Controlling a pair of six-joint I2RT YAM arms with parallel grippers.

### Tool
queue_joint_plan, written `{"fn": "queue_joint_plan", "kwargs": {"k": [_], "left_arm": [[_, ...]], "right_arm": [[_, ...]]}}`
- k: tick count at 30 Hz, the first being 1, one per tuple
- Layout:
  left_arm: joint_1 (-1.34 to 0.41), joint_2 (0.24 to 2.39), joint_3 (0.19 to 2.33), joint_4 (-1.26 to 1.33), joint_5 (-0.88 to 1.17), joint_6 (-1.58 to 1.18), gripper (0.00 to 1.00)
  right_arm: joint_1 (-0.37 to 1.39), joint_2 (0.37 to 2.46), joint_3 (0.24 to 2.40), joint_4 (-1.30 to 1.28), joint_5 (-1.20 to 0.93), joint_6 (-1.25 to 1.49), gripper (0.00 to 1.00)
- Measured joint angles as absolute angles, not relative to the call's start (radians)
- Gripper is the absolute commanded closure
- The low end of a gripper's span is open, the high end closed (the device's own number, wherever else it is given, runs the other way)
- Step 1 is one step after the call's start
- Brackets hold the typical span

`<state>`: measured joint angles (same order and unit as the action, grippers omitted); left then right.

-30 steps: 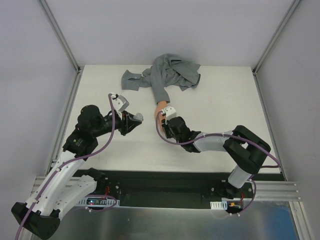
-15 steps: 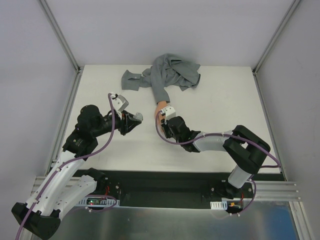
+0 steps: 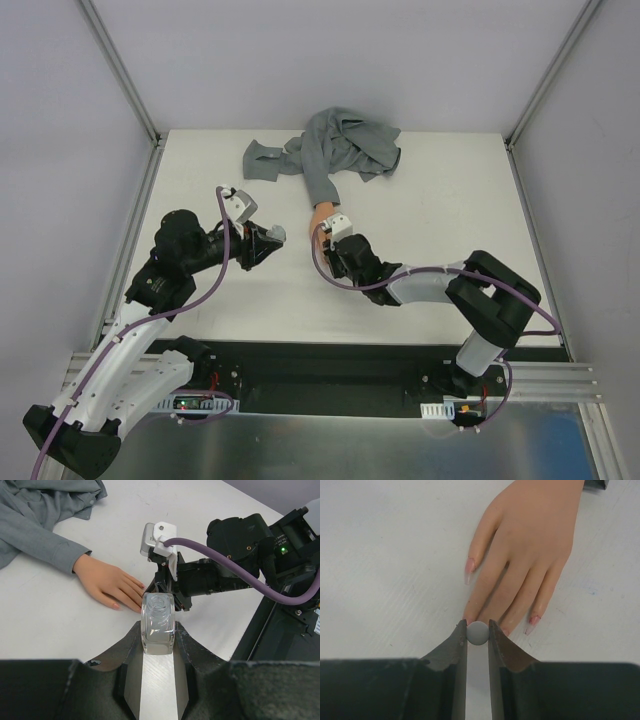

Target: Paint the nails

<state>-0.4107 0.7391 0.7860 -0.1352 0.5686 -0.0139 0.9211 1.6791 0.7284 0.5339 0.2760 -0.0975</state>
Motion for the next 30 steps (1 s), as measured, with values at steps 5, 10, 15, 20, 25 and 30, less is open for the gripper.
{"fn": "queue_joint_plan", "kwargs": {"k": [5, 10, 15, 20, 25, 30], "left_arm": [[-0.411, 0.739, 0.786, -0.135, 0.569, -0.014, 1.0], [-0.411, 0.739, 0.786, -0.135, 0.569, -0.014, 1.0], [-0.411, 0.739, 0.783, -0.133, 0.569, -0.014, 1.0], [-0.411, 0.739, 0.78, -0.133, 0.569, -0.014, 1.0], [-0.411, 0.739, 0.778, -0.132, 0.569, -0.014, 1.0], [-0.411, 0.739, 0.777, -0.131, 0.569, -0.014, 1.0]], "right_arm": [[0.923, 1.679, 0.721, 0.533, 0.276, -0.097, 1.0], [0.929, 1.679, 0.717, 0.533, 0.276, -0.097, 0.99], [0.938, 1.679, 0.712, 0.533, 0.276, -0.097, 0.99], [0.945, 1.679, 0.709, 0.533, 0.276, -0.095, 0.99], [0.954, 1.678, 0.706, 0.533, 0.276, -0.094, 1.0], [0.957, 1.678, 0.706, 0.533, 0.278, -0.094, 1.0]]}}
